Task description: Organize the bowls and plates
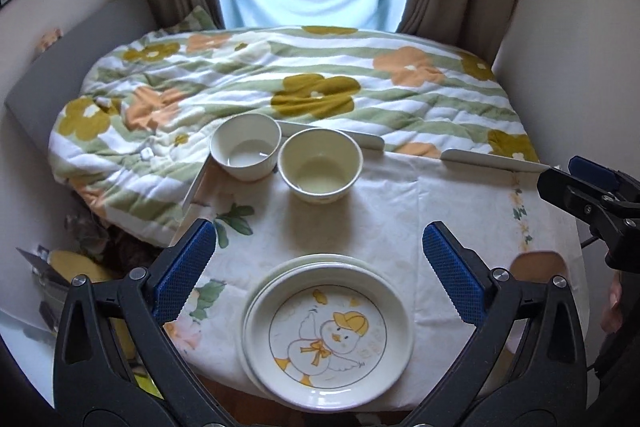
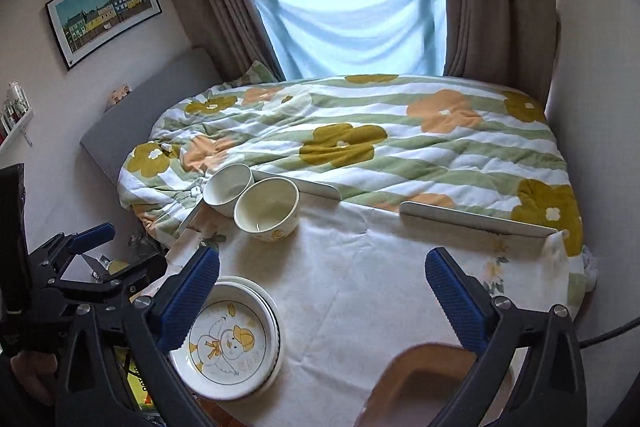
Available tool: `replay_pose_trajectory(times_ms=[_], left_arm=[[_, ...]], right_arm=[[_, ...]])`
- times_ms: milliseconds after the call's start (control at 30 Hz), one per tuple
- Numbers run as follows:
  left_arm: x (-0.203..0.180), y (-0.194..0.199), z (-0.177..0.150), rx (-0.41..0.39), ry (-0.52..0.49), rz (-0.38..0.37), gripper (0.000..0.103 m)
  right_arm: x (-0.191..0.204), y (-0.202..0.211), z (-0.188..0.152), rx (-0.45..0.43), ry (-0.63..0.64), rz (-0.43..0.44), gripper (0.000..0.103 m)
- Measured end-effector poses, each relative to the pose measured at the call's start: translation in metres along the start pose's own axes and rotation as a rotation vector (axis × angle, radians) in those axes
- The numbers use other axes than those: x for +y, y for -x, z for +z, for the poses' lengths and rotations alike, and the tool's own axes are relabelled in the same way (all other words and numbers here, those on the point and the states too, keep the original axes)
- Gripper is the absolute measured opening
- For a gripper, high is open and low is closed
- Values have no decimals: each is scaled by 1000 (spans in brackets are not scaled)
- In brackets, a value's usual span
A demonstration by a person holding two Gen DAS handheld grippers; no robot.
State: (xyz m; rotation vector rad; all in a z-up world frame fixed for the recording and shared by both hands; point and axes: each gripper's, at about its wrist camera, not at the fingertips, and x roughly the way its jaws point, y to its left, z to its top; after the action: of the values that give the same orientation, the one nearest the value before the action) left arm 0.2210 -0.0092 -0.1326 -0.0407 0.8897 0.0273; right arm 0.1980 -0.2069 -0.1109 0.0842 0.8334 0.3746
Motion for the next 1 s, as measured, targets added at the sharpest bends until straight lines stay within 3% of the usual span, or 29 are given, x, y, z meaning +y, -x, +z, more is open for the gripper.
replay_pose_trajectory(times_ms=[200,367,433,500,600,767,833,867,1000], left_arm=[[53,-75,30,145,138,-55,103],[77,-140,45,232,234,-106,101],[79,-167,46,275,246,-122,91],[79,-195,46,324,250,-139,71],[80,-226,44,374,264,-164,54],[78,-255,43,407,250,-191,35],[75,-262,41,424,250,-209,25],[75,-264,41,427,251,-217,19],[69,-267,42,425,221,-202,17]], right_arm=[[7,-75,35,116,-31,-16,103],[11,-145,51,223,-64,-26,100],[13,-175,52,284,-76,-24,85],[12,-204,49,347,-96,-19,73],[11,-236,44,409,-137,-5,61],[15,-265,35,463,-168,11,49],[17,-272,32,475,-174,21,32],[18,-275,30,482,-177,26,29],[23,-278,28,483,-177,41,16]])
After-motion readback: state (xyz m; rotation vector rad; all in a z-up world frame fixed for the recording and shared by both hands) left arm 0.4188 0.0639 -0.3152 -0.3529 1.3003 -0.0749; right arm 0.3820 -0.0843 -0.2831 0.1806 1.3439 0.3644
